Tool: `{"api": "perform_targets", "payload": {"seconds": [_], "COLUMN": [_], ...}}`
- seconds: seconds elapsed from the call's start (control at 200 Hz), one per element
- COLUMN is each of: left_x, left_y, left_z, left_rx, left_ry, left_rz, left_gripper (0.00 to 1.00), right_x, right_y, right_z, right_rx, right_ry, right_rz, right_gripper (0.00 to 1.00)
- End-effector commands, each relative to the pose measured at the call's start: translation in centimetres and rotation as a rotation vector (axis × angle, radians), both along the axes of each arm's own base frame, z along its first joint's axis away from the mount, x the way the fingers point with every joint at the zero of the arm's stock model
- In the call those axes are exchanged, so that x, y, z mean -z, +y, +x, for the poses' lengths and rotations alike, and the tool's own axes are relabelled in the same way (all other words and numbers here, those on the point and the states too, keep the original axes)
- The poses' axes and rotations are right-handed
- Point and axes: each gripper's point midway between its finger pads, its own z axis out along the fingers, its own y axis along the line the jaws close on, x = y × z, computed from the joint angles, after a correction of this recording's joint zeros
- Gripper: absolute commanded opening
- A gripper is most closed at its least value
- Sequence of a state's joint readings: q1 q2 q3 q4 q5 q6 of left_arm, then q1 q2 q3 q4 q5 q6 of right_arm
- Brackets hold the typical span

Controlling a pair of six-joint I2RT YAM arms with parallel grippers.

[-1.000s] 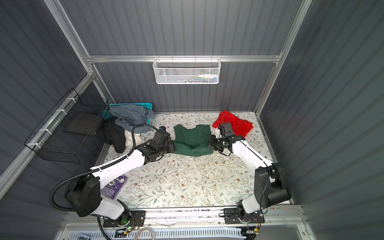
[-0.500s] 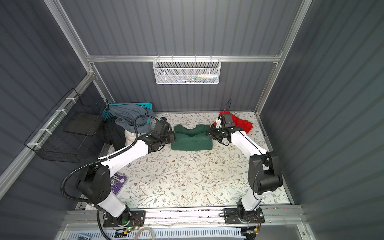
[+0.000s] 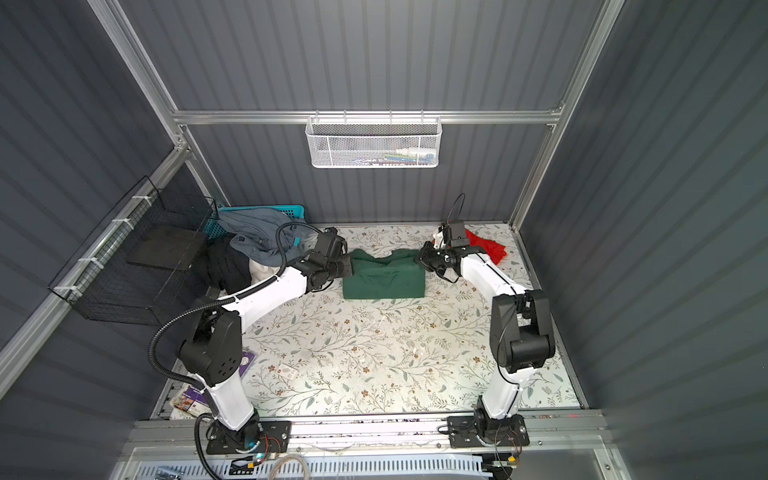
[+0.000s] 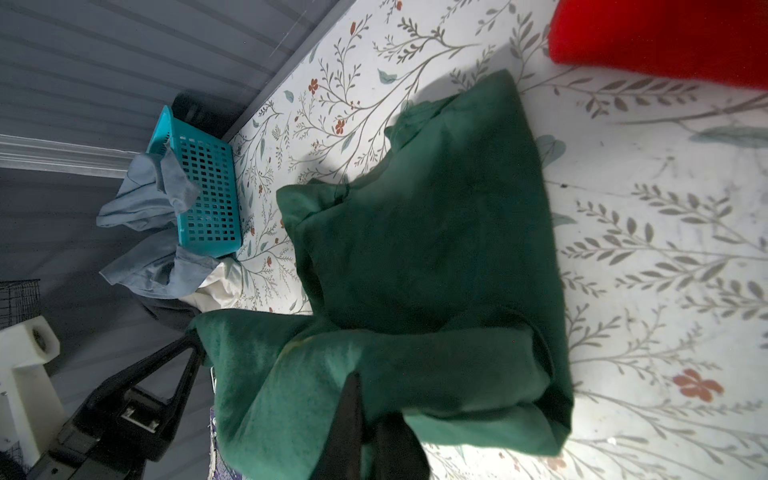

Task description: Fold and stack the t-shirts

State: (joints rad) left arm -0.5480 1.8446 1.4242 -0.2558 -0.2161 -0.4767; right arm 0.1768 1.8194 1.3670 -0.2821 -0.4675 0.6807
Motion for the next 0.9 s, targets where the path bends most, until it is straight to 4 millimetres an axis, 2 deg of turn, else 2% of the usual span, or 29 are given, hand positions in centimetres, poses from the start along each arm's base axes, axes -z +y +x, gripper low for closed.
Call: {"api": "perform_targets", "payload": {"seconds": [0.0,0.325,0.51,0.52,0.54,0.57,0.59,0.625,0.645,0.7,0.765,0.82,0.895], "left_x": [-0.1,2.7,3.3,3.2,3.2,3.2,3.2,3.1,2.9,2.3,0.9,-0.4,-1.7], "left_y": [-0.2,-0.5,-0.4,-0.4,-0.4,-0.5,-0.5,-0.3,0.0,0.9,1.9,2.2,2.3], "left_z": [1.1,3.5,4.8,4.9,5.0,5.3,5.4,5.7,5.8,6.1,6.1,6.0,5.6], "left_rx": [0.013,-0.002,-0.020,-0.020,-0.021,-0.017,-0.012,-0.019,-0.030,-0.063,-0.097,-0.101,-0.081], "left_ry": [0.002,0.054,0.056,0.054,0.055,0.055,0.059,0.065,0.067,0.060,0.019,-0.022,-0.056], "left_rz": [0.012,0.030,0.024,0.024,0.023,0.026,0.030,0.042,0.051,0.075,0.088,0.089,0.085], "left_gripper": [0.00,0.00,0.00,0.00,0.00,0.00,0.14,0.51,0.62,0.75,0.96,1.00,1.00], "right_x": [-0.1,1.4,2.1,2.3,2.4,2.4,2.2,2.3,2.1,1.5,0.5,-0.3,-1.3], "right_y": [-0.4,-0.4,-0.2,-0.2,-0.3,-0.3,-0.4,-0.6,-0.8,-1.3,-2.1,-2.8,-3.5], "right_z": [1.7,4.7,5.8,5.8,5.9,5.9,6.1,5.9,5.9,6.0,6.0,5.9,5.5], "right_rx": [0.017,0.017,0.002,0.001,-0.001,-0.005,-0.006,-0.007,-0.005,0.006,0.014,0.024,0.035], "right_ry": [-0.020,0.007,0.027,0.034,0.038,0.042,0.036,0.047,0.045,0.030,-0.003,-0.028,-0.054], "right_rz": [0.006,0.007,-0.003,-0.006,-0.010,-0.014,-0.016,-0.023,-0.027,-0.038,-0.062,-0.089,-0.122], "right_gripper": [0.00,0.00,0.00,0.01,0.11,0.30,0.44,0.63,0.70,0.84,0.92,0.97,0.97]}}
